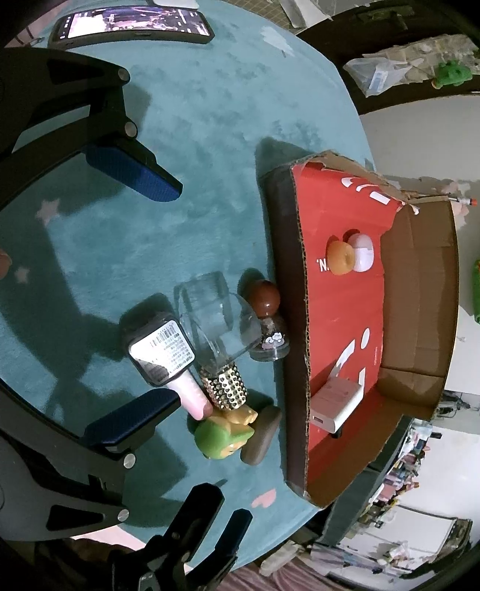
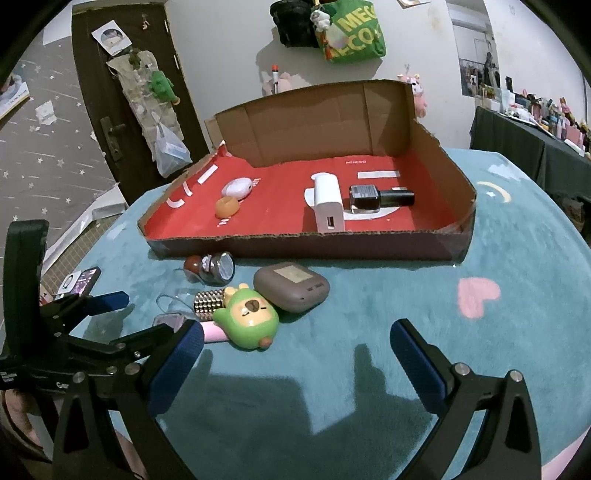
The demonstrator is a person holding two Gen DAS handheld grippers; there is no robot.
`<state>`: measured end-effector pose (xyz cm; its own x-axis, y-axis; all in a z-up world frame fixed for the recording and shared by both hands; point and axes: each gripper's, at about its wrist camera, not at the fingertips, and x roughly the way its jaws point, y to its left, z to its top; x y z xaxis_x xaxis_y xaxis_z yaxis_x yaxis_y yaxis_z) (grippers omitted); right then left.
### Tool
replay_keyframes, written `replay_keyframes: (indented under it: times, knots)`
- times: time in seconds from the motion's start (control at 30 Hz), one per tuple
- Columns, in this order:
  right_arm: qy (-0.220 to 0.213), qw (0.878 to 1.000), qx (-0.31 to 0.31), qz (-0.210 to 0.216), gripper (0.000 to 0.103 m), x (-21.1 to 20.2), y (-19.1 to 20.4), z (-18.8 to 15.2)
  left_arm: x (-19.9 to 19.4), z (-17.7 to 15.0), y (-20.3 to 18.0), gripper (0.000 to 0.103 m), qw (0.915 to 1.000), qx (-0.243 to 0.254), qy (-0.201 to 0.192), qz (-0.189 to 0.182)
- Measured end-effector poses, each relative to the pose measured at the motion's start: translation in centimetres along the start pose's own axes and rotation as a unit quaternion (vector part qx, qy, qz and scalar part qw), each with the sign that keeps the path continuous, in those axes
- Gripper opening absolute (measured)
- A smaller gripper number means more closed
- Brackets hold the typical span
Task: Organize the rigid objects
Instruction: 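Withdraw both grippers from the box back toward the remaining items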
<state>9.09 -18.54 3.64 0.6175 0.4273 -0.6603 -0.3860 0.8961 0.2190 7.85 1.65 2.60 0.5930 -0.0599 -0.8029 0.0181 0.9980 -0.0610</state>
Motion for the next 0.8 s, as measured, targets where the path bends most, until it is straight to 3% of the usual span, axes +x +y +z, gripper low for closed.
replay_keyframes:
  times: [0.47, 0.8]
  knots:
    - [0.021, 0.999, 0.023, 0.011, 0.103, 1.7, -0.8, 0.0, 1.8, -0.2, -1.0, 0.103, 0.9995, 0.007, 0.022, -0.019]
    - [0.031, 0.999, 0.033, 0.016, 0.103, 2.6, -1.0, 0.1, 2.4, 0.0, 0.1, 0.103, 0.9997, 0.003, 0.022, 0.006]
